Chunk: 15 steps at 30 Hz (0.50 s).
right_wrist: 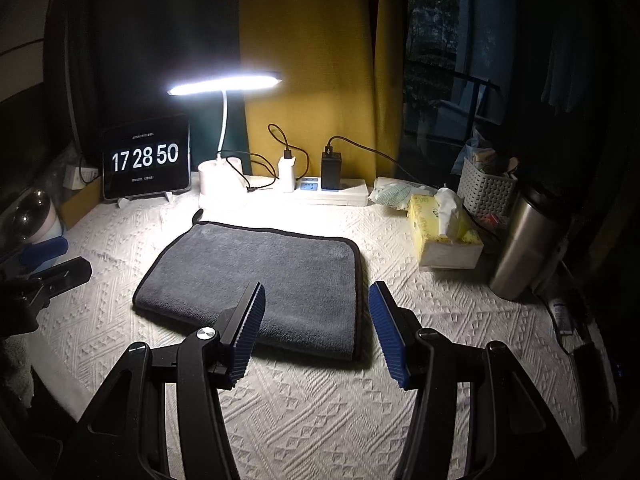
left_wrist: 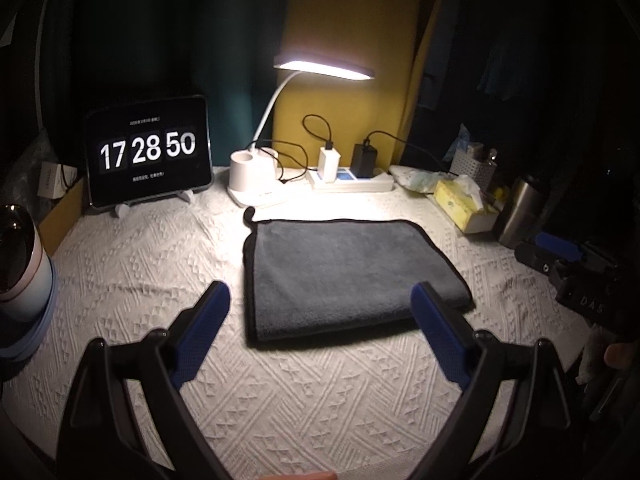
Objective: Fold towel
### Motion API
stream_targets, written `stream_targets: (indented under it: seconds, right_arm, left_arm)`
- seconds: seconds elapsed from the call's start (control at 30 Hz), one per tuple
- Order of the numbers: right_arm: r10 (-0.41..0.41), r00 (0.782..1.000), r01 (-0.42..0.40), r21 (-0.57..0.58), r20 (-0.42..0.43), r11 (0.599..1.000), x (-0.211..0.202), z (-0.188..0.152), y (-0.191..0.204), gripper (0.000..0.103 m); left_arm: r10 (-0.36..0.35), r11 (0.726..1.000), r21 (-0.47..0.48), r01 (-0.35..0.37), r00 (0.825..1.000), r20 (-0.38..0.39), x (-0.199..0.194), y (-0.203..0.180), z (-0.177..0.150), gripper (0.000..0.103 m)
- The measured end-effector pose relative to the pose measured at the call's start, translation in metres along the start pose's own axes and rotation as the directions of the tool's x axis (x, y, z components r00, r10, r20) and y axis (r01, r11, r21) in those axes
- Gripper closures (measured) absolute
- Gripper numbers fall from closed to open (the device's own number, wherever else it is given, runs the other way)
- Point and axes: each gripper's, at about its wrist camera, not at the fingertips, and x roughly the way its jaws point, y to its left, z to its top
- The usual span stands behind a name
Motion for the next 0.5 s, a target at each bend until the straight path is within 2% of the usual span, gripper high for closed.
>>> stream_targets:
  seconds: [0.5]
  right_arm:
    - [-0.003,0.999,0.003,-0.014,0.037,1.0,-0.039,-0.014,0.011,0.046]
  left_arm:
    - [-0.007,1.0,-0.001,0.007,0.999,0.046,-0.036,-0.003,-0.016,0.01]
